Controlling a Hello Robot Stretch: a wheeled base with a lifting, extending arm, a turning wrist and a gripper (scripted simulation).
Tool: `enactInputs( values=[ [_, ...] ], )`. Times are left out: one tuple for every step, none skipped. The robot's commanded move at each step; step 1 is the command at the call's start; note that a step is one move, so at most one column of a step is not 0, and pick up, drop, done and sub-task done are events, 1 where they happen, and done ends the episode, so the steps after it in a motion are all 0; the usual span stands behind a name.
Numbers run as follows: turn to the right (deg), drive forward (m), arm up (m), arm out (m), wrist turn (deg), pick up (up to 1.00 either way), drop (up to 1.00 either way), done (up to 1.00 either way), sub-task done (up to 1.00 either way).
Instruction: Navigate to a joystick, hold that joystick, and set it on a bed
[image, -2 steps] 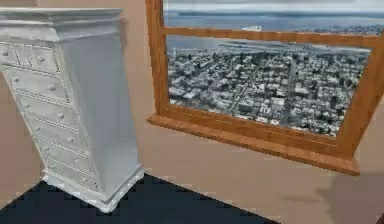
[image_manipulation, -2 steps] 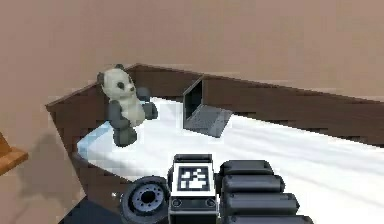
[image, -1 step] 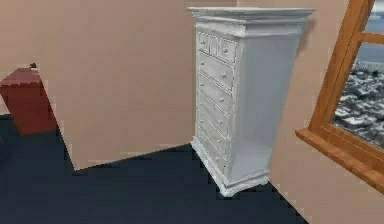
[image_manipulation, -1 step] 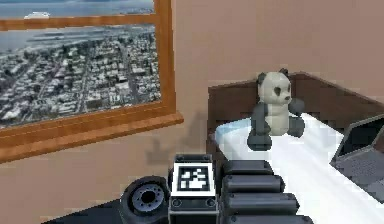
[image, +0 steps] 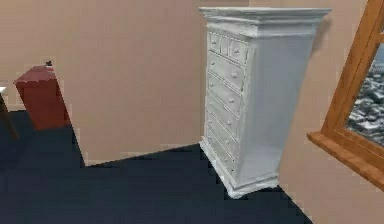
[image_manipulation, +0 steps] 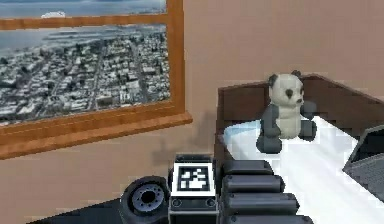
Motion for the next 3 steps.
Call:
enactInputs(
  values=[
    [45.0, 0.00, 0.00, 0.00, 0.0, 0.00, 0.00, 0.00, 0.00],
    [45.0, 0.00, 0.00, 0.00, 0.0, 0.00, 0.00, 0.00, 0.00],
    [45.0, 0.00, 0.00, 0.00, 0.0, 0.00, 0.00, 0.00, 0.00]
  ],
)
